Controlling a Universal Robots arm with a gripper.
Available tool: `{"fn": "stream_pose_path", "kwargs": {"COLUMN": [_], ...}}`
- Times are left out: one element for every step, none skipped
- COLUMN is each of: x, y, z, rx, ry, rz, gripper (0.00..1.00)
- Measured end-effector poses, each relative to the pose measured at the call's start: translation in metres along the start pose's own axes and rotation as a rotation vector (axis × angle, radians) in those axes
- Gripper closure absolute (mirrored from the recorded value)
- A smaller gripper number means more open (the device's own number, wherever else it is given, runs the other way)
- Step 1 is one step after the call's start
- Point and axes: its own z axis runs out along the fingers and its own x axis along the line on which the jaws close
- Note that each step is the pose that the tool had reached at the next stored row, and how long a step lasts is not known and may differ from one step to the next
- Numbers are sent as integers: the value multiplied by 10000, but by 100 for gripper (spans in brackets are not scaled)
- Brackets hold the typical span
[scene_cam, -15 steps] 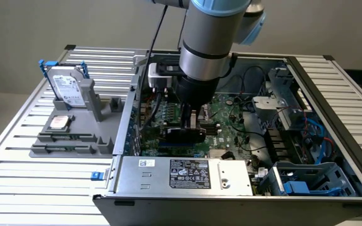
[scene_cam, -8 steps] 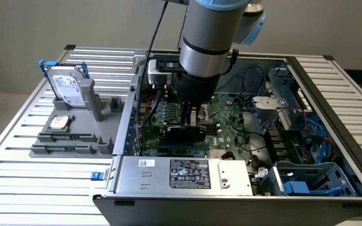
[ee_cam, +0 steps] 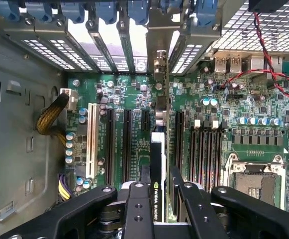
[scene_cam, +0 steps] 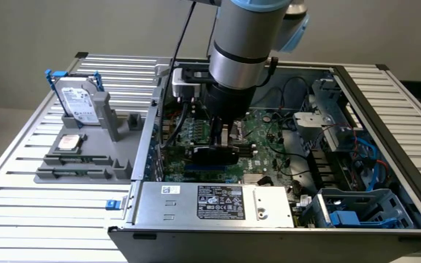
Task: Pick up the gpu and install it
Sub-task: 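Insert the gpu into the slot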
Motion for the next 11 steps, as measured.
{"fn": "stream_pose_path", "kwargs": {"x": [1, 2, 3, 3, 3, 3, 3, 4, 4, 5, 4], "y": [-1, -3, -3, -4, -4, -5, -6, -7, -8, -7, 1], "z": [0, 0, 0, 0, 1, 3, 4, 4, 6, 2, -25], "rx": [-30, -41, -46, -49, -52, -56, -61, -66, -70, -47, 149], "ry": [9, 23, 31, 36, 42, 51, 61, 72, 83, 77, -55], "rz": [2, 3, 3, 5, 6, 6, 7, 7, 8, 8, 0], "gripper": [74, 74, 74, 74, 74, 74, 74, 74, 74, 74, 74]}}
